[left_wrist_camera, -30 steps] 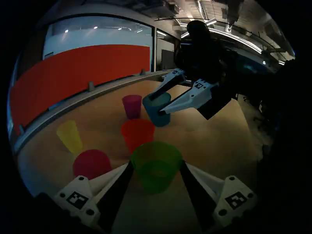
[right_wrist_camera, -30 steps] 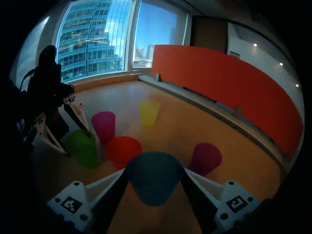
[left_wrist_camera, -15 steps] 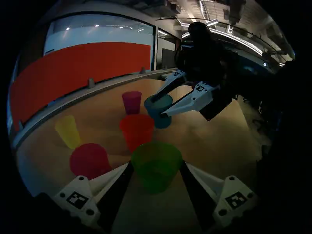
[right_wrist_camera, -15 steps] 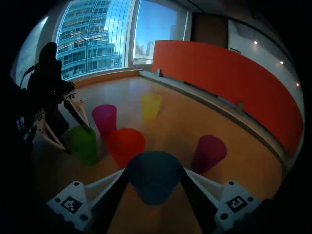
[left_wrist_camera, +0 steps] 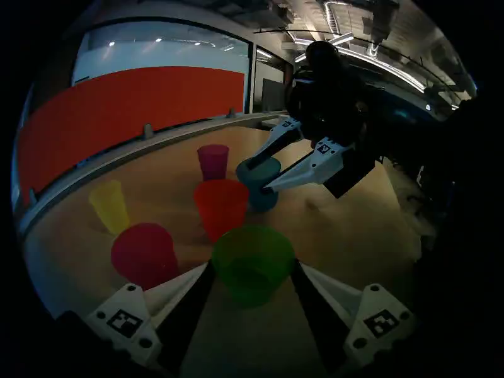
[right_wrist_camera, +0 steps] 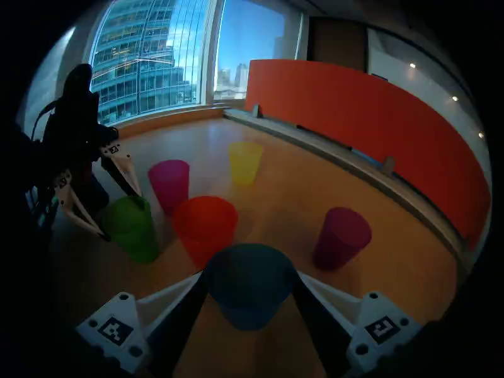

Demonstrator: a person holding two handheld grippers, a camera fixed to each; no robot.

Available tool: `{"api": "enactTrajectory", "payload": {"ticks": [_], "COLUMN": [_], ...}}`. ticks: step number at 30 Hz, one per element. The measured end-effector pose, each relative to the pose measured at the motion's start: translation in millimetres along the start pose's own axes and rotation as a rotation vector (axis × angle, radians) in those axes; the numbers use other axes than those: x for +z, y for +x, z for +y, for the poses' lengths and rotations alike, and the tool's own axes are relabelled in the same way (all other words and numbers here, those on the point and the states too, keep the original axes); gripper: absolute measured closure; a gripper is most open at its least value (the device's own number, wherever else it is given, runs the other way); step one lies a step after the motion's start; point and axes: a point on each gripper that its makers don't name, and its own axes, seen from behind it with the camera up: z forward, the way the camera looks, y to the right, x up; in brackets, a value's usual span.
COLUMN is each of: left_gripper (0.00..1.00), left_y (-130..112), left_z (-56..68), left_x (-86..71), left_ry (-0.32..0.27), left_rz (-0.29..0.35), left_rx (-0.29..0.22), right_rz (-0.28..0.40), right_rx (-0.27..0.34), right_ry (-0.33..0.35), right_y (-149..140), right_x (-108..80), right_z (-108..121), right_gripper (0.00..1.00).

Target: Pour water

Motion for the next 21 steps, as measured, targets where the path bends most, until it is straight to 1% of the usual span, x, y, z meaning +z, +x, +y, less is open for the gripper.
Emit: {"api": "enactTrajectory", "payload": {"ticks": [9, 21], "left_gripper": [0.15, 0.15], "left_y": [-1.6, -2.0], "left_z": [1.9, 2.1], "left_x": [-0.3, -1.3], "left_ry": [-0.001, 0.005], "left_rz": [-0.007, -0.007], "left_rx": [0.018, 0.023], "right_rz": [-0.008, -0.006], "right_rx": [0.0, 0.009], "right_ry": [-0.007, -0.017], "right_y": [-4.4, -8.3], "right_x": [-1.2, -2.4], "right_z": [-1.2, -2.3], "right_gripper": [0.08, 0.07]}}
